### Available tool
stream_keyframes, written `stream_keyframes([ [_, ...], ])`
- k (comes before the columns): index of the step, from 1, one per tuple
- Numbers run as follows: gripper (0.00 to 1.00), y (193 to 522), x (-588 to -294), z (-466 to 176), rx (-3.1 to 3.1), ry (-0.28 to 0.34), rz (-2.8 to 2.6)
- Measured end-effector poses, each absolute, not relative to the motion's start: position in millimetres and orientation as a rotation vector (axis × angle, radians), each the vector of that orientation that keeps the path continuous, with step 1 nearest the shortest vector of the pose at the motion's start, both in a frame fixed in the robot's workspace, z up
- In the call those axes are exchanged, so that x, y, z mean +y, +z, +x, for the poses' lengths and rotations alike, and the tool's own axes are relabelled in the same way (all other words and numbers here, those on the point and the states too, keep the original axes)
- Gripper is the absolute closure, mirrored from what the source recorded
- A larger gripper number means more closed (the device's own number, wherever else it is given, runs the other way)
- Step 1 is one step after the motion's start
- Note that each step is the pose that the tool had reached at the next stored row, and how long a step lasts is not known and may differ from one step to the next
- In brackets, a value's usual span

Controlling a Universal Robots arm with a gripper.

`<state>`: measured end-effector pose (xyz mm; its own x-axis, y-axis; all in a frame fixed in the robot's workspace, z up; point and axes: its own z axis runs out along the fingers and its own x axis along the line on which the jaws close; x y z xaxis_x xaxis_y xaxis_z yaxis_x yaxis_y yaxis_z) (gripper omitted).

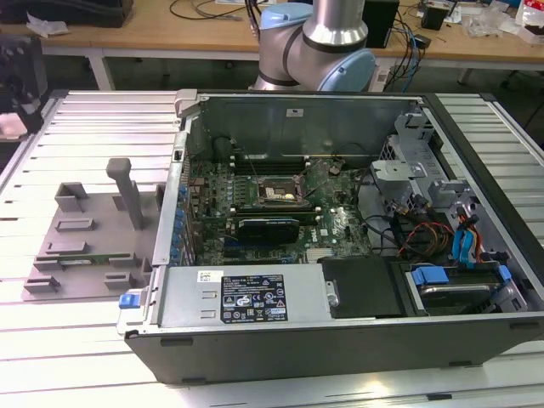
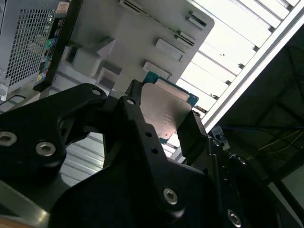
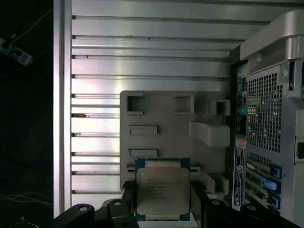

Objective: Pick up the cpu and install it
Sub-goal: 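Pick up the cpu and move it towards the insertion slot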

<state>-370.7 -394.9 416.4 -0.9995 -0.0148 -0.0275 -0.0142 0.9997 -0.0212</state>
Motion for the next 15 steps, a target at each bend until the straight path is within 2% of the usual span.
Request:
stream_keyframes([
  [15,0.45,425,-395,-360,3.114,-0.034,-0.023],
])
